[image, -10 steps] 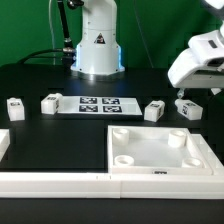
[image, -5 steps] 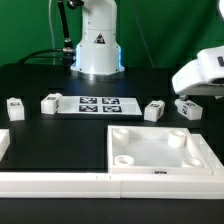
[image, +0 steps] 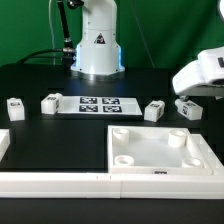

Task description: Assemble square table

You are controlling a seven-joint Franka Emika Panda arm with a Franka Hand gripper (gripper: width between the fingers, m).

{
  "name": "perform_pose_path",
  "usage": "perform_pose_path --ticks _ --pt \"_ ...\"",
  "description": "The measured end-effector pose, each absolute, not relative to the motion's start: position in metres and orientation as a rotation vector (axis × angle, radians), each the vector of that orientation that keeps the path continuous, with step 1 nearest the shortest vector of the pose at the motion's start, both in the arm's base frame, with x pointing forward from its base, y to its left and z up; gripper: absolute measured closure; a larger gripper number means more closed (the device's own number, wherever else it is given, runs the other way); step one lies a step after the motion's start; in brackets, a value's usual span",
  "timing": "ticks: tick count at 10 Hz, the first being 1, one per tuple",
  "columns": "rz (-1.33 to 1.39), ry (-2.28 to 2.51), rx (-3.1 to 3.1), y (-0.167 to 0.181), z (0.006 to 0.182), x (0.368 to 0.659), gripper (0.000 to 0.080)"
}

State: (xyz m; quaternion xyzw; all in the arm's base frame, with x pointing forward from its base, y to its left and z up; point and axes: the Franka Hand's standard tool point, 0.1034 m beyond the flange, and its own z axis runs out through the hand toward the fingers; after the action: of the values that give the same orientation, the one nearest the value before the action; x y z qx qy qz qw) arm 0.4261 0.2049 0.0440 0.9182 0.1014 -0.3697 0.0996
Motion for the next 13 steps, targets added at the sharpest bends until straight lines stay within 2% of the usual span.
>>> perform_pose_path --ticks 5,9,10,11,12,13 --pt "-1.183 0.254 2.703 0.206 0.014 0.411 0.015" --pt "-1.207 0.251 2.689 0.205 0.006 0.408 0.015" --pt "-1.208 0.251 2.689 0.205 0.006 0.408 0.0197" --pt "-1.208 0.251 2.689 0.205 0.006 0.408 0.0197" --pt "-1.208 0.251 2.689 0.205 0.006 0.408 0.0371" --pt "-1.208 0.251 2.689 0.205 0.006 0.408 0.0371"
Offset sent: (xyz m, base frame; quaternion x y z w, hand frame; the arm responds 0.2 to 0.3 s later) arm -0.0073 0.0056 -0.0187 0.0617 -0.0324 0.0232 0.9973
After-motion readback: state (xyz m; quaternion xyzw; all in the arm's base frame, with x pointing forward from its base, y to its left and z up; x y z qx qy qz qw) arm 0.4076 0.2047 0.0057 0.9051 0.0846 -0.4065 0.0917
